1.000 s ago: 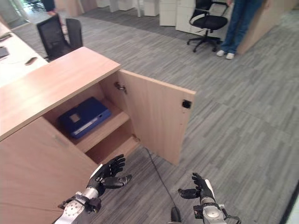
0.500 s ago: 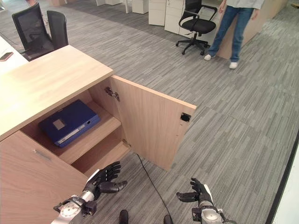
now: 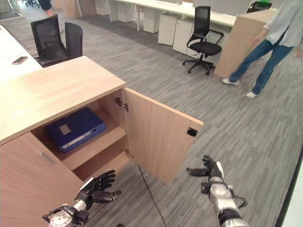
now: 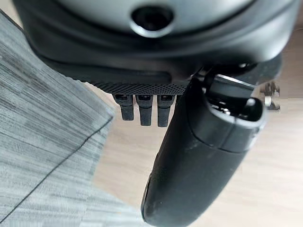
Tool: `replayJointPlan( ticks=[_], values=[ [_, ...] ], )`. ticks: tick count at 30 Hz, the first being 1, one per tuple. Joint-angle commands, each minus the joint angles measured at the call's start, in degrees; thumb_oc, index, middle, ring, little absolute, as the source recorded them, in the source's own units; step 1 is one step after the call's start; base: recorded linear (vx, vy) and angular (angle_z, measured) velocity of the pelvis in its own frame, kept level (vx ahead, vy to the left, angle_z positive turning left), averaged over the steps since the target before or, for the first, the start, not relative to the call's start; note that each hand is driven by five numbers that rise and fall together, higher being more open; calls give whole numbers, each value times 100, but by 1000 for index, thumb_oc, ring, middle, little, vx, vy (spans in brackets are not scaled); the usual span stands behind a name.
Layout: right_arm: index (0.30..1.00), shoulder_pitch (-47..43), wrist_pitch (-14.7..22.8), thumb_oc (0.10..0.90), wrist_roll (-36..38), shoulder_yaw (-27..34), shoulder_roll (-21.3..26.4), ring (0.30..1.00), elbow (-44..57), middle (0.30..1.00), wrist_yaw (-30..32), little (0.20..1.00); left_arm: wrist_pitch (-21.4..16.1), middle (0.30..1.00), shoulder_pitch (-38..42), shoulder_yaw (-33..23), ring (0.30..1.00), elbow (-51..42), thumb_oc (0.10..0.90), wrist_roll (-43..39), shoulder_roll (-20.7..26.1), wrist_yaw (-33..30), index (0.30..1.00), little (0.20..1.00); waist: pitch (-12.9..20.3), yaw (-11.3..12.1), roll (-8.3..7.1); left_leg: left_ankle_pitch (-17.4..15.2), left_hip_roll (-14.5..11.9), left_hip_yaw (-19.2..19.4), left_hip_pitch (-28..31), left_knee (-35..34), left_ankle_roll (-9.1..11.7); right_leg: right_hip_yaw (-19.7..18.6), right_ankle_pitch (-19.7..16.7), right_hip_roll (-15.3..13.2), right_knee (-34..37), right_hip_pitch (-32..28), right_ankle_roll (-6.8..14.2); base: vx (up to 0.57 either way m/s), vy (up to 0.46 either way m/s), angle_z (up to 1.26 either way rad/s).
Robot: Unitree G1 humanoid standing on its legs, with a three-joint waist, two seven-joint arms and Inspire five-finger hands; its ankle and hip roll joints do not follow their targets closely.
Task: Put the empty folder in the office cabinet
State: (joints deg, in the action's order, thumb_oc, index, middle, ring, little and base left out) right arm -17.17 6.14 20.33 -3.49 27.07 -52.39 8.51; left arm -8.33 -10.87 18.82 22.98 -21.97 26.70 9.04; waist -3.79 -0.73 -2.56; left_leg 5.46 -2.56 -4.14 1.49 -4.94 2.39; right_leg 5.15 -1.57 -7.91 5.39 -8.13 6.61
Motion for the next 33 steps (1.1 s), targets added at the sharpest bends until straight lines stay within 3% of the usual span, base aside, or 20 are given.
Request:
replayJointPlan(
  ticks=[1, 8, 20, 33],
  values=[
    [900, -683, 502, 800, 228, 37, 475, 900, 77, 900, 122, 900, -359, 900, 396, 3, 900, -398, 800, -110, 108, 115, 900, 900, 110, 295, 109, -677, -283, 275, 563, -6, 200, 155, 137, -22, -207, 110, 291, -9, 3, -6],
    [900, -908, 578, 800, 385, -188, 253, 900, 792, 900, 94, 900, -330, 900, 239, 7, 900, -342, 800, -88, 85, 109, 900, 900, 131, 318, 130, -642, -306, 315, 562, -6, 205, 146, 85, -24, -149, 93, 290, -9, -2, -2],
    [900, -109, 475, 800, 190, -875, -613, 900, 2063, 900, -347, 900, -297, 900, 202, -114, 900, -233, 800, 148, -128, -51, 900, 900, 101, 348, 158, -566, -326, 235, 496, -6, 240, 258, 93, -15, -145, 75, 255, -6, -9, 0],
    [900, 609, 445, 800, 227, -1246, -797, 900, 3250, 900, -849, 900, -321, 900, 268, -316, 900, -79, 800, 345, -221, -194, 900, 900, 68, 418, 149, -516, -412, -37, 429, -6, 381, 507, 284, 59, -221, 4, 191, 6, -35, 9]
  ],
)
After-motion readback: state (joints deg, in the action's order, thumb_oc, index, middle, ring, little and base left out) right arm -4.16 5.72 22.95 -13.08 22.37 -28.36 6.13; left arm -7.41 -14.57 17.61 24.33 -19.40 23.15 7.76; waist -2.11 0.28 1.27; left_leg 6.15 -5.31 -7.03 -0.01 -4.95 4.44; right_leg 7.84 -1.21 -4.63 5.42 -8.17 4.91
